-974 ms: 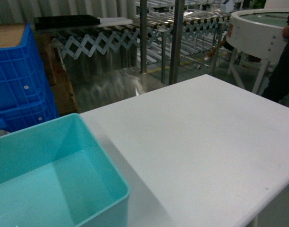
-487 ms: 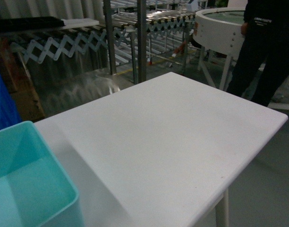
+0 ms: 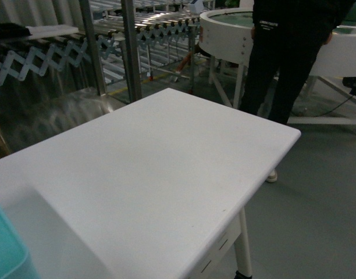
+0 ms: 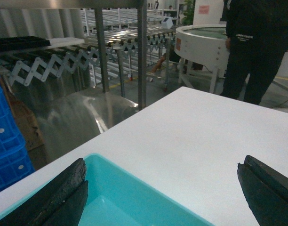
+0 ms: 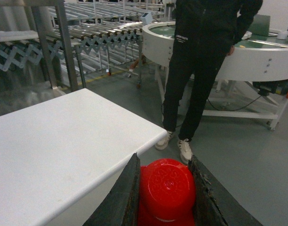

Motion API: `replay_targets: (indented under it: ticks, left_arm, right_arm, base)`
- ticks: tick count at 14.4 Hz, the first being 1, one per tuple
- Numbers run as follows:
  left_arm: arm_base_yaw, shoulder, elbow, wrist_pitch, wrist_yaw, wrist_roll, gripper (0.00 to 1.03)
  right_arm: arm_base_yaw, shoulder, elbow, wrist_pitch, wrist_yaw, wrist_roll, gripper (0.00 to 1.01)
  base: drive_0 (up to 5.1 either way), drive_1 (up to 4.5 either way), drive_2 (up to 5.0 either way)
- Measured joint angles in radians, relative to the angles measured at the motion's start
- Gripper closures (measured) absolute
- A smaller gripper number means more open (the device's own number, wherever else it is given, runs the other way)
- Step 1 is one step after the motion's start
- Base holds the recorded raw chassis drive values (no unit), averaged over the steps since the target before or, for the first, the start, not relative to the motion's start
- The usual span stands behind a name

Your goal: Pick red block from blue box to shelf

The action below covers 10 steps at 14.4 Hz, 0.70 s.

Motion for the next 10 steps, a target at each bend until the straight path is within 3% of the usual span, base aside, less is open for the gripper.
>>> replay_targets:
  ticks: [10]
  left_arm:
    - [0.0, 0.0, 0.0, 0.0, 0.0, 0.0, 0.05]
  right_arm:
    - [0.0, 0.0, 0.0, 0.0, 0.0, 0.0, 0.78]
  base:
    - [-1.6, -1.55, -1.6]
